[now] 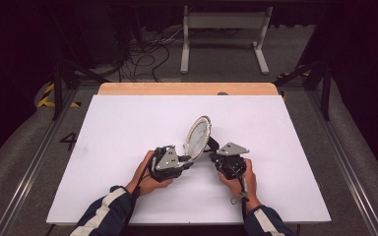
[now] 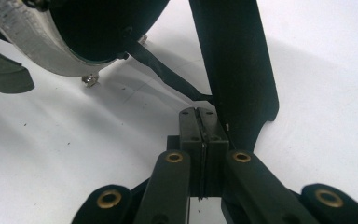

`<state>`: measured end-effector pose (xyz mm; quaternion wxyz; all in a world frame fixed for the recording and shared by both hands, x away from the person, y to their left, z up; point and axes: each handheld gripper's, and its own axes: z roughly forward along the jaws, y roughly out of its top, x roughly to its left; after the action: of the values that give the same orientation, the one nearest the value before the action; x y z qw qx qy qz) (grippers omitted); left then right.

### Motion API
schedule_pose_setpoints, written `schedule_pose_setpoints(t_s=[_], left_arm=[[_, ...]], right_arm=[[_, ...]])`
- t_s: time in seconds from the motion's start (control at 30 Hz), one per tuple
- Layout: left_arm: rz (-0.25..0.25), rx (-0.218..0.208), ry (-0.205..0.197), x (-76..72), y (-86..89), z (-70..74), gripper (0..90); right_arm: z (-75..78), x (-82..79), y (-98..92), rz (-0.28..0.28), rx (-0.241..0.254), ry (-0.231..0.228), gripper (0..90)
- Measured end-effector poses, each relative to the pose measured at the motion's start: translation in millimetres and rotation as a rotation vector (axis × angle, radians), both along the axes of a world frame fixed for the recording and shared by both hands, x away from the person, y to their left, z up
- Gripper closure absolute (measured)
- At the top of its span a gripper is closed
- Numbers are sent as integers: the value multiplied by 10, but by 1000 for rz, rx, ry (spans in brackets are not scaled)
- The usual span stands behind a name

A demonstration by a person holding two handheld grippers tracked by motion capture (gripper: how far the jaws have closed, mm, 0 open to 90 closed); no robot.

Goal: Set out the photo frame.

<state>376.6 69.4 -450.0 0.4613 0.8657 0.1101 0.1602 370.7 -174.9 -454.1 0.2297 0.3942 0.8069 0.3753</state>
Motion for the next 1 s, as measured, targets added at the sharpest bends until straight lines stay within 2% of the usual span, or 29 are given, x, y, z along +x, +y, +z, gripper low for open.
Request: schedule_pose_setpoints(t_s=[0.37, 0.57, 1.0], left_arm=[[9, -3, 3, 10, -44, -27, 721], [-2, 2, 11, 10, -54, -33, 716], [2, -5, 6, 4, -3, 6, 709]], right_arm=[[-18, 51, -39, -1, 7, -2, 900], [-42, 81, -62, -11, -4, 9, 900], [-54, 112, -80, -18, -8, 11, 900]])
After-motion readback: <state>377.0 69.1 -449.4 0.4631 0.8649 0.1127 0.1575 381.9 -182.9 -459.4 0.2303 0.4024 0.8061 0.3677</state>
